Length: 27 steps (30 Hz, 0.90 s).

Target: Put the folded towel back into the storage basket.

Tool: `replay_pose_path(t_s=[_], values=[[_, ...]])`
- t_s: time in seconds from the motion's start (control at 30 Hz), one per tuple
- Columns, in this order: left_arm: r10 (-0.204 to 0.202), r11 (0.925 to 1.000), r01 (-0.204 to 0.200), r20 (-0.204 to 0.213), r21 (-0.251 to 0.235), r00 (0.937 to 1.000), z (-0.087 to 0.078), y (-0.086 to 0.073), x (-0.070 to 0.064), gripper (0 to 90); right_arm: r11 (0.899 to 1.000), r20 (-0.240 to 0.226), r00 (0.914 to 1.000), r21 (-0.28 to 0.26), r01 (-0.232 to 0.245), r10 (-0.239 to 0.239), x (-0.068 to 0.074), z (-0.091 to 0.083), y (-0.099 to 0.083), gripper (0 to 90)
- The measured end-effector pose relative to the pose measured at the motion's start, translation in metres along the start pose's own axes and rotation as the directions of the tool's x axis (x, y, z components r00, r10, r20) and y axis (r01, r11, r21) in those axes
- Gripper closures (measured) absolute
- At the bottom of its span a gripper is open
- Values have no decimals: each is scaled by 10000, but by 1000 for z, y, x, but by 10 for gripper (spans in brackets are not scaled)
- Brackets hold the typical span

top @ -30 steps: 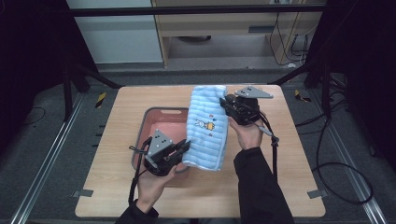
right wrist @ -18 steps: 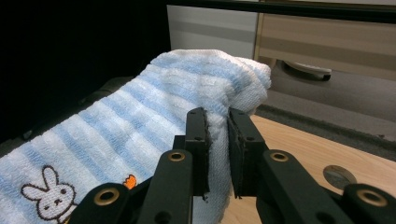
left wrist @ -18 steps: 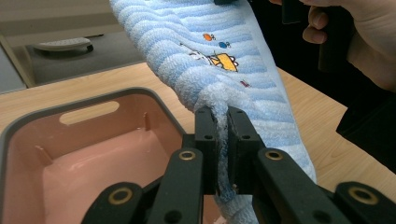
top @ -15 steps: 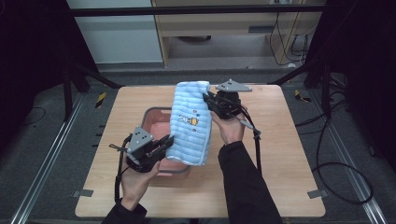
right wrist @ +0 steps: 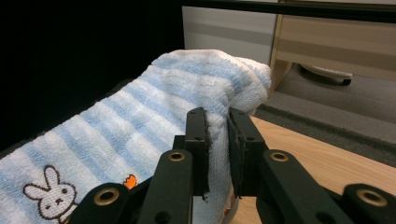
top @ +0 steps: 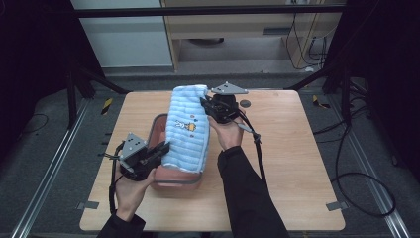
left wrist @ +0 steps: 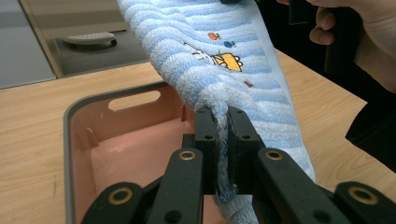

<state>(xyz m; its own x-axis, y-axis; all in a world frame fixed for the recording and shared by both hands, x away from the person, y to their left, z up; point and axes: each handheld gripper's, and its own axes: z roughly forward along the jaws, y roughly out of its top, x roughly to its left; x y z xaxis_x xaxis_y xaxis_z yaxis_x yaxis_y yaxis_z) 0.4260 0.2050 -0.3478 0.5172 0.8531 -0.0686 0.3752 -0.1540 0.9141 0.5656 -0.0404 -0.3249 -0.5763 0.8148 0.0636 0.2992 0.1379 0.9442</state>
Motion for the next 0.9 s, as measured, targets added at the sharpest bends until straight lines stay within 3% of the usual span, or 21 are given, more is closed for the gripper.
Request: replay_pose_path(t_s=[0.43, 0.9], values=[[-245, 9995, 252, -379, 179, 9990, 0, -9, 19, 843, 9999, -172, 9998, 96, 34, -33, 11, 24, -5, 796], [-274, 9968, 323, -675, 725, 9973, 13, -28, 31, 843, 9985, -227, 9996, 512, 207, -196, 18, 48, -19, 795]])
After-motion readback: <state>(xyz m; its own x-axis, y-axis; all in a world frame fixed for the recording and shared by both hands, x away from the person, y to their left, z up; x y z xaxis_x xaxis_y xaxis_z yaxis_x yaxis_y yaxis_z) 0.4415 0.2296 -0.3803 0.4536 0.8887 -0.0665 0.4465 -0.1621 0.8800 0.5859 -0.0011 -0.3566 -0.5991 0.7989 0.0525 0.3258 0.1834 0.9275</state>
